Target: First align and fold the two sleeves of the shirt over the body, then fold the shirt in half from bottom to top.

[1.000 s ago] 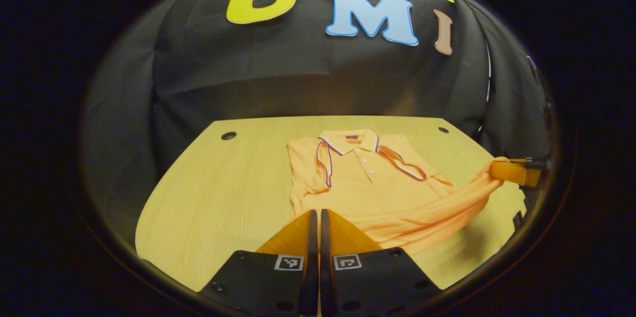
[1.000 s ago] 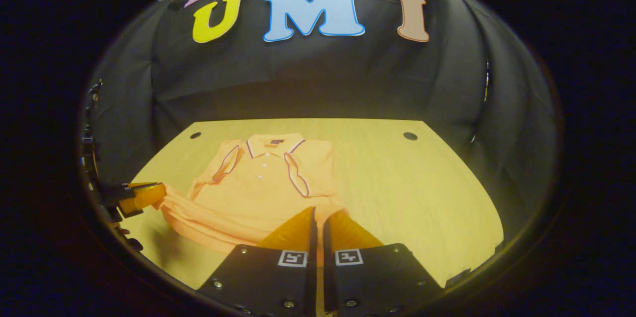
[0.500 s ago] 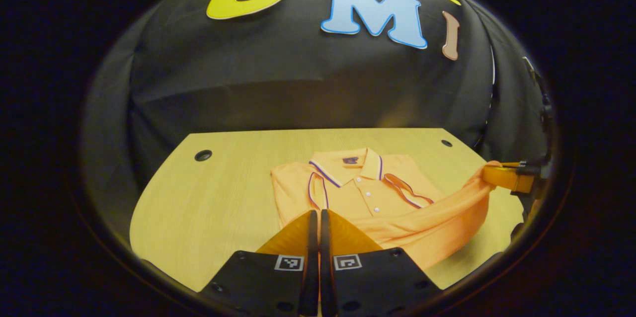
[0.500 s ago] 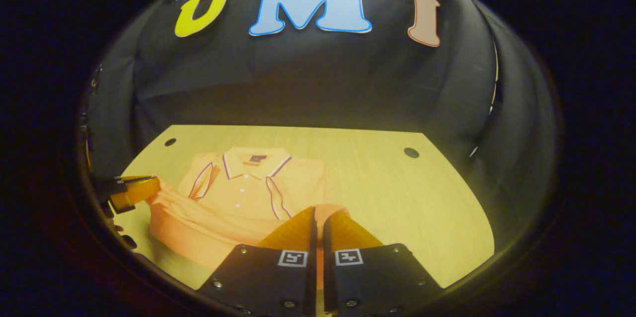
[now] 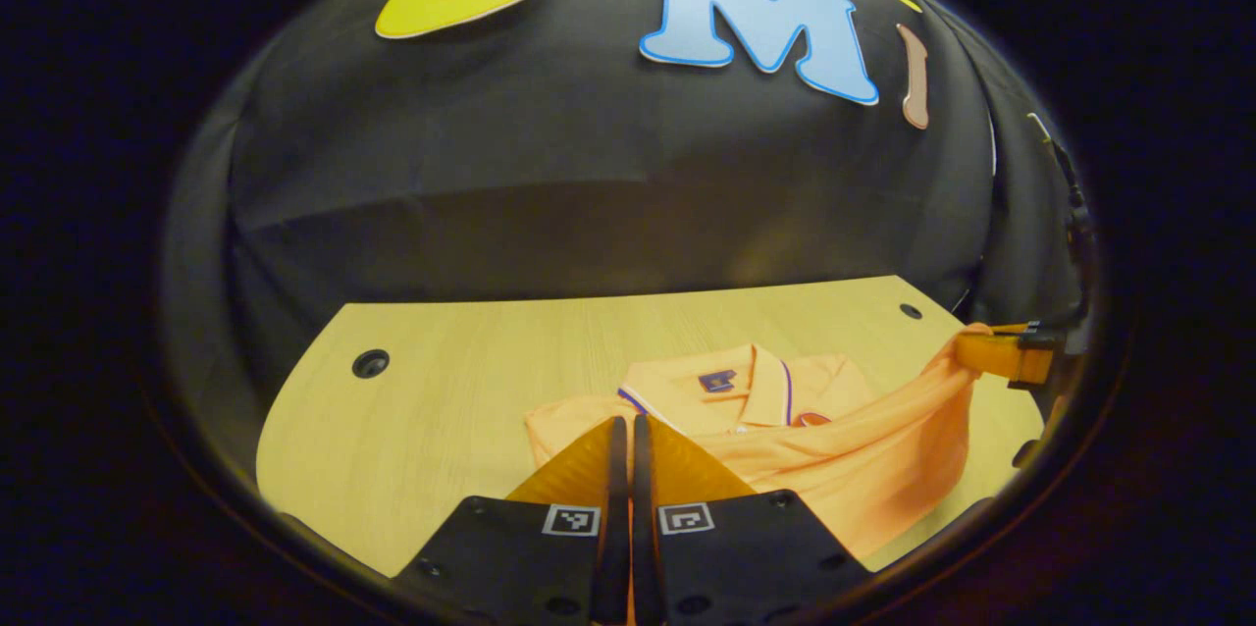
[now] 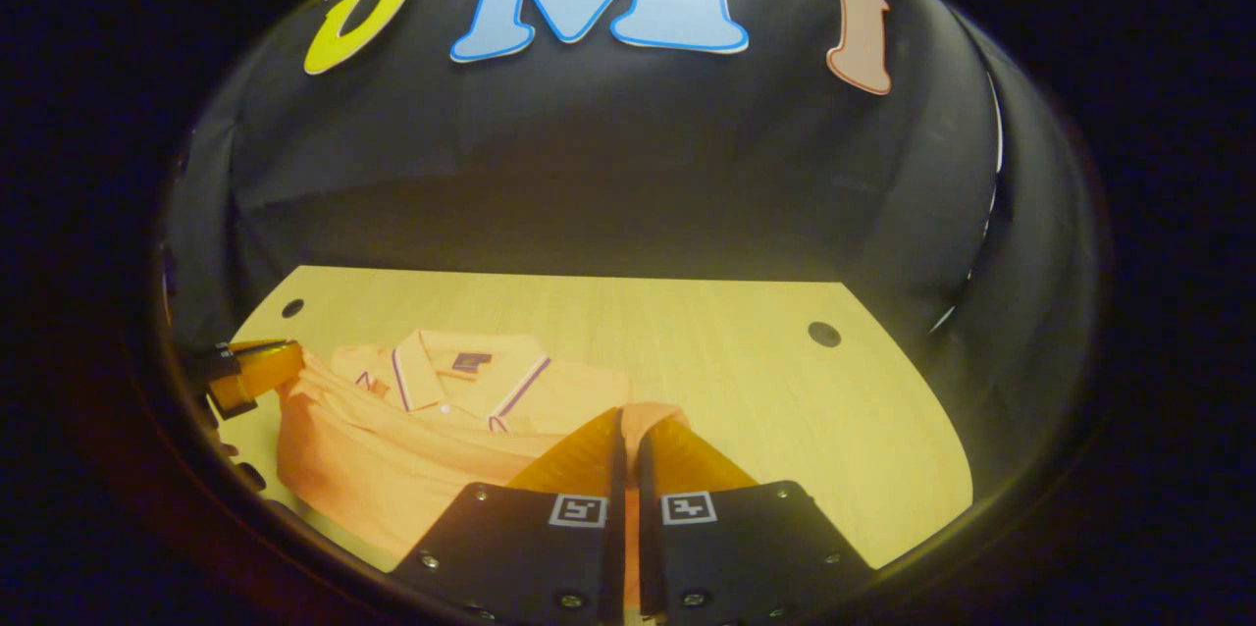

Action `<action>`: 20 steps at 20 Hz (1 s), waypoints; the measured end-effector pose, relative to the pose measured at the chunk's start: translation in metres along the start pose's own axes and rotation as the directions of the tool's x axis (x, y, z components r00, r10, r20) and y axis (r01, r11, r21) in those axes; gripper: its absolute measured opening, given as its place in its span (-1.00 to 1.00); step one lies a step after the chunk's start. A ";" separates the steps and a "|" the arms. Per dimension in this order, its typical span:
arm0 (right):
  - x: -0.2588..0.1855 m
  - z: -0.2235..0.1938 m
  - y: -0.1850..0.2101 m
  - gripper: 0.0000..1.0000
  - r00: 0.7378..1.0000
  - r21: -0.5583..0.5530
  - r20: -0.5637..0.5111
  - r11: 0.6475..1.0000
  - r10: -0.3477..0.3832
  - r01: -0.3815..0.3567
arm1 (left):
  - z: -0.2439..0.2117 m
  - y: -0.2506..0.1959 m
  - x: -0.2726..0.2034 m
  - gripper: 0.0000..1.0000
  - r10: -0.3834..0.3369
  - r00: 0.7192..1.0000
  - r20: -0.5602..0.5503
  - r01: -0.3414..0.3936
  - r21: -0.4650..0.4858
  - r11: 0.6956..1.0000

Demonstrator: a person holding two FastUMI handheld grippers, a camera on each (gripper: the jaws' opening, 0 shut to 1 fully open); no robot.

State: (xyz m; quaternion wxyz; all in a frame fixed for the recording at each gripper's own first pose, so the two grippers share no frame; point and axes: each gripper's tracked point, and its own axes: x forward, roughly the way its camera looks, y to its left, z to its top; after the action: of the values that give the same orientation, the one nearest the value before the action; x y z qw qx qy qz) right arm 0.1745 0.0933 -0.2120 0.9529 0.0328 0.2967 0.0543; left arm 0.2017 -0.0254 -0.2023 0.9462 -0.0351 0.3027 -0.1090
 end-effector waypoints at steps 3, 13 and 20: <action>0.022 0.011 0.003 -0.88 1.000 -0.005 0.001 1.000 0.001 -0.001 | 0.007 0.009 0.023 -0.85 0.012 1.000 0.000 -0.012 -0.001 1.000; 0.075 0.024 0.014 -0.87 0.999 -0.057 -0.032 0.998 -0.026 0.024 | 0.023 0.024 0.066 -0.85 0.052 0.998 0.025 -0.053 0.031 0.998; 0.079 0.018 0.022 -0.86 0.998 -0.083 -0.054 0.996 -0.031 0.027 | 0.014 0.031 0.063 -0.70 0.103 0.995 -0.005 -0.102 0.033 0.994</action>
State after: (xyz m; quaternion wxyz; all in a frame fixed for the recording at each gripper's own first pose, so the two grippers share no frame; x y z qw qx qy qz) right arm 0.2476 0.1243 -0.2394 0.9456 -0.0123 0.3208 0.0536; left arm 0.2654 -0.0096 -0.2302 0.9500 -0.0037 0.3052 -0.0654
